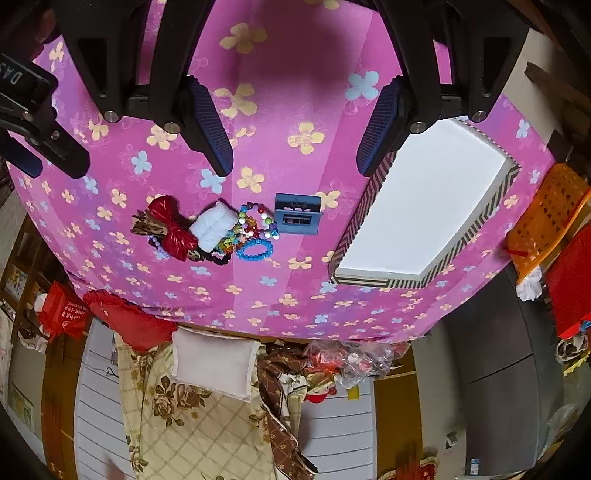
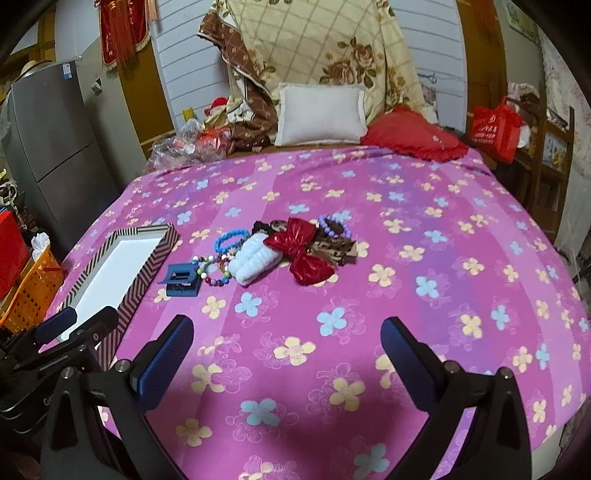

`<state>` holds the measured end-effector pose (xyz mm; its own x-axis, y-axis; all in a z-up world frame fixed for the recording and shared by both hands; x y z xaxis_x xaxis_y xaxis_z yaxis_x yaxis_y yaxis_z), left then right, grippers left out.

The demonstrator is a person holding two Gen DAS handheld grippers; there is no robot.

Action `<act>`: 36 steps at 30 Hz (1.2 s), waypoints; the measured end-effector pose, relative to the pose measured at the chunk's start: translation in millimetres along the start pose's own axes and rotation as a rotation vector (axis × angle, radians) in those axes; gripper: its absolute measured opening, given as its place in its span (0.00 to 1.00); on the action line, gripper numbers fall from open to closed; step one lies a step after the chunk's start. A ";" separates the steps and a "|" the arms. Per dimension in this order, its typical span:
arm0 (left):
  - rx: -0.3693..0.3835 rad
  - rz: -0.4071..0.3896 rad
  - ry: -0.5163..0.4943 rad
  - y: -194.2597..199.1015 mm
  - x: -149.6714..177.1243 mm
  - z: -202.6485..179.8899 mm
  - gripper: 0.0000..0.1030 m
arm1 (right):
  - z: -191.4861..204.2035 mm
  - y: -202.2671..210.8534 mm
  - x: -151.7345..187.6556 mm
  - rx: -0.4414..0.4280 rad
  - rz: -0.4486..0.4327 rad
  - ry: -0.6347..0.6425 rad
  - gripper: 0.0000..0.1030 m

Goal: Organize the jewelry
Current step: 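Move both grippers toward the pile of hair accessories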

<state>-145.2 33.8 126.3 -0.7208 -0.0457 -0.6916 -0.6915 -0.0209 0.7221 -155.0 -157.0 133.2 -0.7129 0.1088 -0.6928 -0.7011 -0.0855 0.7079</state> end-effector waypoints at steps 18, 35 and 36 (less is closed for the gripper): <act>-0.002 -0.013 0.003 8.0 1.6 4.7 0.56 | 2.6 8.5 1.6 -0.015 -0.009 -0.010 1.00; -0.030 -0.005 -0.014 2.6 4.1 1.1 0.56 | 1.2 1.9 7.5 -0.017 -0.005 -0.016 1.00; -0.031 -0.006 -0.016 2.5 4.1 1.0 0.56 | 1.5 1.3 7.0 -0.018 -0.005 -0.016 1.00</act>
<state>-149.9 34.5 125.3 -0.7178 -0.0298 -0.6956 -0.6939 -0.0524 0.7182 -160.9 -154.8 129.4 -0.7094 0.1246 -0.6937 -0.7046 -0.1025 0.7022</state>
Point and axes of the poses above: each gripper's, at about its wrist camera, not at the fingertips, and y roughly against the way its jaws point, z to its left, x to its underside, the point moved 1 cm from there along -y, roughly the way its jaws point, and after that the axes turned 3 degrees about z, right-handed, at the moved point
